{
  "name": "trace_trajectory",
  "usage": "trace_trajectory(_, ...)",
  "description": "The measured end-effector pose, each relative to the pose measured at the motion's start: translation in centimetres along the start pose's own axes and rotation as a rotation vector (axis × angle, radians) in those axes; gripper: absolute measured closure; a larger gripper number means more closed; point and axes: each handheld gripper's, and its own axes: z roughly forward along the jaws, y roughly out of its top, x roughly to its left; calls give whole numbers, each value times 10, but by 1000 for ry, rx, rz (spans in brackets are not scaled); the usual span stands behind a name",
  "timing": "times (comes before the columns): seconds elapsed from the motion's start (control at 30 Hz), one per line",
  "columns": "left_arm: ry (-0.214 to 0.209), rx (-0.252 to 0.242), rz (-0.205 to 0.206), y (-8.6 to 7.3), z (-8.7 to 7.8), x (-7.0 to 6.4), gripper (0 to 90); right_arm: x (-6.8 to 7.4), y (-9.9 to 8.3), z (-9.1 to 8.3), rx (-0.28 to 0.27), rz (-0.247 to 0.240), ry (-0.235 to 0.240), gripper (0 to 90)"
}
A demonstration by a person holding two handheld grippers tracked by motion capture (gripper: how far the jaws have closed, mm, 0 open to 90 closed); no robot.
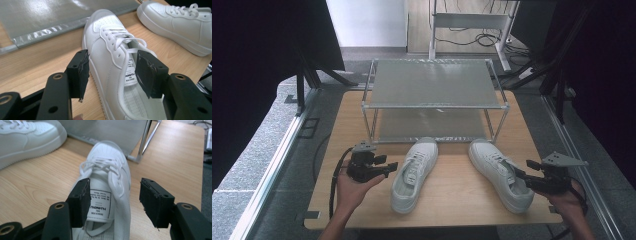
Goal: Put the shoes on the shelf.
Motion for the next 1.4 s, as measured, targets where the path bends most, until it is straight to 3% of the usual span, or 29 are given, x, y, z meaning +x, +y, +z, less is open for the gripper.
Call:
trace_trajectory(0.13,9,21,15,1,5,-3,448,-2,0,5,18,-2,-5,428)
trace_trajectory(0.27,46,66,68,4,18,-14,446,-7,3,15,42,-1,-17,435)
trace_trajectory(0.6,112,157,113,5,49,-19,469,-10,4,38,111,-19,-20,436)
trace_trajectory(0.77,138,179,113,6,57,-17,490,-12,3,47,143,-36,-40,443)
trace_trajectory(1.07,144,207,120,7,70,-17,507,-12,5,58,167,-42,-39,453)
trace_trajectory(1.23,159,227,113,6,77,-14,517,-10,7,66,224,-69,-86,511)
trace_trajectory(1.3,151,225,100,6,78,-12,521,-11,8,70,250,-81,-115,538)
trace_trajectory(1.4,135,231,89,6,80,-11,584,-14,7,78,292,-65,-122,618)
